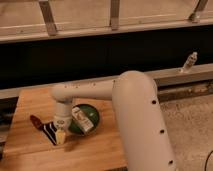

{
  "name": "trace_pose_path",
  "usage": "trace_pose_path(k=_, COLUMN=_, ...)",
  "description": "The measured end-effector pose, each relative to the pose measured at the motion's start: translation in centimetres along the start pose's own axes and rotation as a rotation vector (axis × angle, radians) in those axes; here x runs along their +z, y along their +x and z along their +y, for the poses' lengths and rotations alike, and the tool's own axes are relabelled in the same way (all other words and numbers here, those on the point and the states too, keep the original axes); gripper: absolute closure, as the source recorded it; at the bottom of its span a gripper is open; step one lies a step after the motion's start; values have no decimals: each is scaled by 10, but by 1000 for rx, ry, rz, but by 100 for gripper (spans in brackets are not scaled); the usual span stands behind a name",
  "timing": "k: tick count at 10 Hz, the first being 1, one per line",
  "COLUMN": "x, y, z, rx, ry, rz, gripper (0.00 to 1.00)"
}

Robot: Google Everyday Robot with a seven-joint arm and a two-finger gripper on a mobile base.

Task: Knock the eraser over

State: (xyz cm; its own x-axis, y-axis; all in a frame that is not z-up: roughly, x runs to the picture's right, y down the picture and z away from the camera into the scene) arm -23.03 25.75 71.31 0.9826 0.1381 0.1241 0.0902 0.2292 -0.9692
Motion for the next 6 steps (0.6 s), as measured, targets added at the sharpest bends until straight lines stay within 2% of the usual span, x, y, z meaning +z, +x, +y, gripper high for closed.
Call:
trace_pose_path(k=3, x=-40, y=-16, z=19, rx=-33, ry=76, rz=-11, gripper=100)
trace_pose_path(k=5, x=-83, y=-18, z=23, rx=-11, ry=179, rz=-48, gripper=100)
trace_pose_path(k=6, x=-97, y=-12, z=18, rx=9, ry=216, rz=-73, gripper=100)
